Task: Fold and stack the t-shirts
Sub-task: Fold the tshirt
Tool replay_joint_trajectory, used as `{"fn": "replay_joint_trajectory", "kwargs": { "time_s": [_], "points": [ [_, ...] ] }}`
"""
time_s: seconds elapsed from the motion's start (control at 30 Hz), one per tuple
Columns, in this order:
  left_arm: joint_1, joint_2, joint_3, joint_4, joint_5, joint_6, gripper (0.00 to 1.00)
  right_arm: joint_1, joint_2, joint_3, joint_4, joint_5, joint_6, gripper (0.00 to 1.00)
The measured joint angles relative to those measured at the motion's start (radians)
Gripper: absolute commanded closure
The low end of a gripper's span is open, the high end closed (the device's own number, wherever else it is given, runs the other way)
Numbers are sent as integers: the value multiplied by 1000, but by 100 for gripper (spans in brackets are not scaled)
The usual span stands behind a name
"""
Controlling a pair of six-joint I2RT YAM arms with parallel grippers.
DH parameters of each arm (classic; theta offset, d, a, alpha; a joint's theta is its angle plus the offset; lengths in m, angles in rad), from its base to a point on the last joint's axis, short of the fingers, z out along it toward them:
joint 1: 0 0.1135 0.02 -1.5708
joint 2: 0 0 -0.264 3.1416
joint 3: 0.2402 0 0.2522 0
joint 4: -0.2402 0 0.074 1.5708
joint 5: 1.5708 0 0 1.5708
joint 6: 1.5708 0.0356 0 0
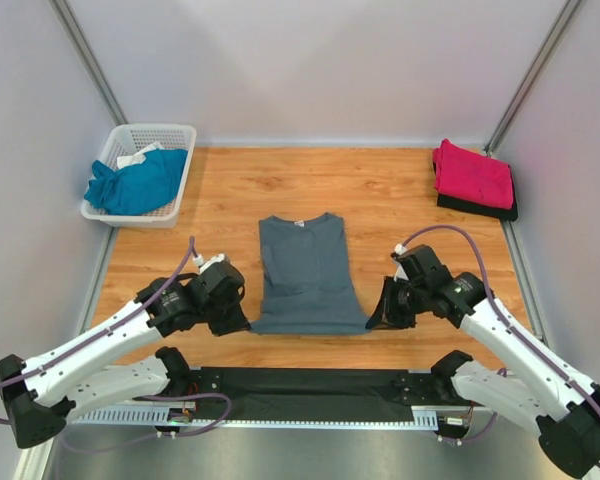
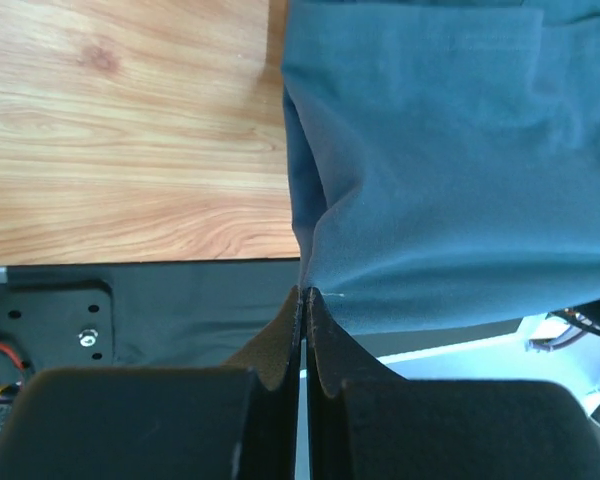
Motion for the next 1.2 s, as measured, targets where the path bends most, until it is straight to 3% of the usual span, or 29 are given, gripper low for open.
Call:
{"fn": "replay_joint_trajectory", "kwargs": {
  "time_s": [0.37, 0.83, 1.2],
  "points": [
    [44, 112, 209, -111, -158, 78, 100, 3, 181, 283, -24, 124, -31, 100],
    [221, 228, 312, -20, -157, 257, 100, -31, 366, 508, 20, 253, -61, 100],
    [349, 374, 403, 77, -115, 337, 100, -122, 539, 586, 108, 242, -73, 100]
  ]
}}
